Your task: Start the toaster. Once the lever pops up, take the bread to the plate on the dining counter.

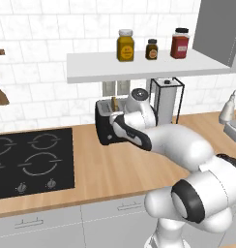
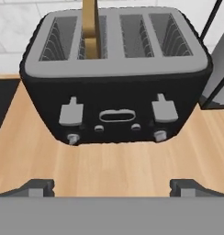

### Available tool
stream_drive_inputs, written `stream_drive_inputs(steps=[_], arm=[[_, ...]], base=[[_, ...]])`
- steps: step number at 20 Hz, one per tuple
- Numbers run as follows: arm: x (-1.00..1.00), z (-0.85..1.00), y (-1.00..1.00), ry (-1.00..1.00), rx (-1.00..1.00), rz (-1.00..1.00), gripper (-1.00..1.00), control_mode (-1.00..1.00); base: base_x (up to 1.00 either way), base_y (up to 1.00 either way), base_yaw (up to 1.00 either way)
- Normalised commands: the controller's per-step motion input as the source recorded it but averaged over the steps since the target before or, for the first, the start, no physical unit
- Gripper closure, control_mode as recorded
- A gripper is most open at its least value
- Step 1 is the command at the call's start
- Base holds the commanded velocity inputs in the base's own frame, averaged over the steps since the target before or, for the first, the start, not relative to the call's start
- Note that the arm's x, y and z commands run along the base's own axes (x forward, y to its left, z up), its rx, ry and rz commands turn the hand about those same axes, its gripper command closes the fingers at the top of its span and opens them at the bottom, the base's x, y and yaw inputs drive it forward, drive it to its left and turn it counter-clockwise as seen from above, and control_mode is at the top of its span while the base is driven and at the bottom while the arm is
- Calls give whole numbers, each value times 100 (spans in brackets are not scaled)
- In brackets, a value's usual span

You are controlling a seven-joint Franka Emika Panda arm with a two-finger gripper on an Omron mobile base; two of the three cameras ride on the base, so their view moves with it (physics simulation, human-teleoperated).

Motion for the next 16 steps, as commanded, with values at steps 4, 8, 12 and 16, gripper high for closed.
stream_drive_inputs(steps=[4,8,12,16], arm=[[48,0,0,0,0,0,-100,-100],[43,-6,2,0,0,0,-100,-100],[36,-9,12,0,0,0,-100,-100],[27,-12,3,0,0,0,-100,-100]], base=[[0,0,0],[0,0,0],[0,0,0],[0,0,0]])
